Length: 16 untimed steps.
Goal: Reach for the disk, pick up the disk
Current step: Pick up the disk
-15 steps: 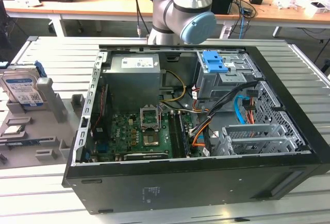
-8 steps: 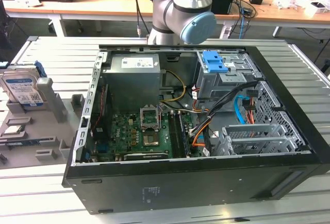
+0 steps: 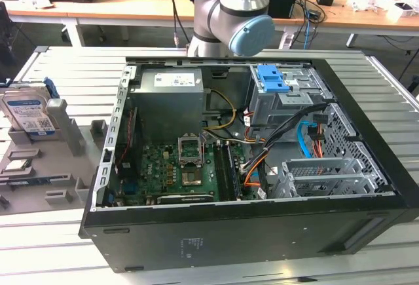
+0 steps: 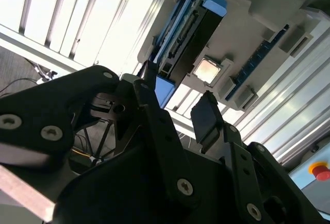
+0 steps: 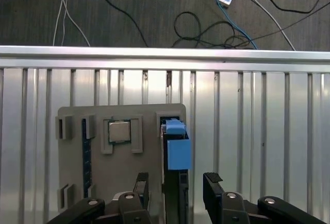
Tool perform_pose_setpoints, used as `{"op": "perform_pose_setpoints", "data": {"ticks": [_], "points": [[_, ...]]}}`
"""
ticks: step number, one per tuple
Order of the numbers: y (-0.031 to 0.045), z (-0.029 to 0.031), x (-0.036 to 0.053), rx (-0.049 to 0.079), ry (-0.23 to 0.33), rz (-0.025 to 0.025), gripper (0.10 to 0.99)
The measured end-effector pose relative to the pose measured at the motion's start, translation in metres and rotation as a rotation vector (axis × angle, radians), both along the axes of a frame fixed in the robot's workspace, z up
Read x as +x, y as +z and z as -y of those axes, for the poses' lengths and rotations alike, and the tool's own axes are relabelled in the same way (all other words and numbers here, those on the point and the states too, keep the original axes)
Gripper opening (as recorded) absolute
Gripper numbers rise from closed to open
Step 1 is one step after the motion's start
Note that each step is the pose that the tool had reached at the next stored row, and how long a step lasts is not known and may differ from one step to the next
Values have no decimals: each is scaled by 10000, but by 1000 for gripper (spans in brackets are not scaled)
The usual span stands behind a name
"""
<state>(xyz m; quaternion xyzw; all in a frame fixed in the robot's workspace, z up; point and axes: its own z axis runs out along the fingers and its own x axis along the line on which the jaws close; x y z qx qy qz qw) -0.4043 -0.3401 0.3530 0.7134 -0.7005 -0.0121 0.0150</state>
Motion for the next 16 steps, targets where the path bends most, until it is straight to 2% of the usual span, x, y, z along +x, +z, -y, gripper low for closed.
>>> {"op": "perform_pose_setpoints", "data": {"ticks": [4, 16], "points": [[-42, 0, -25, -2, 0, 0, 545], [-287, -2, -111, -1, 27, 1, 545]]}}
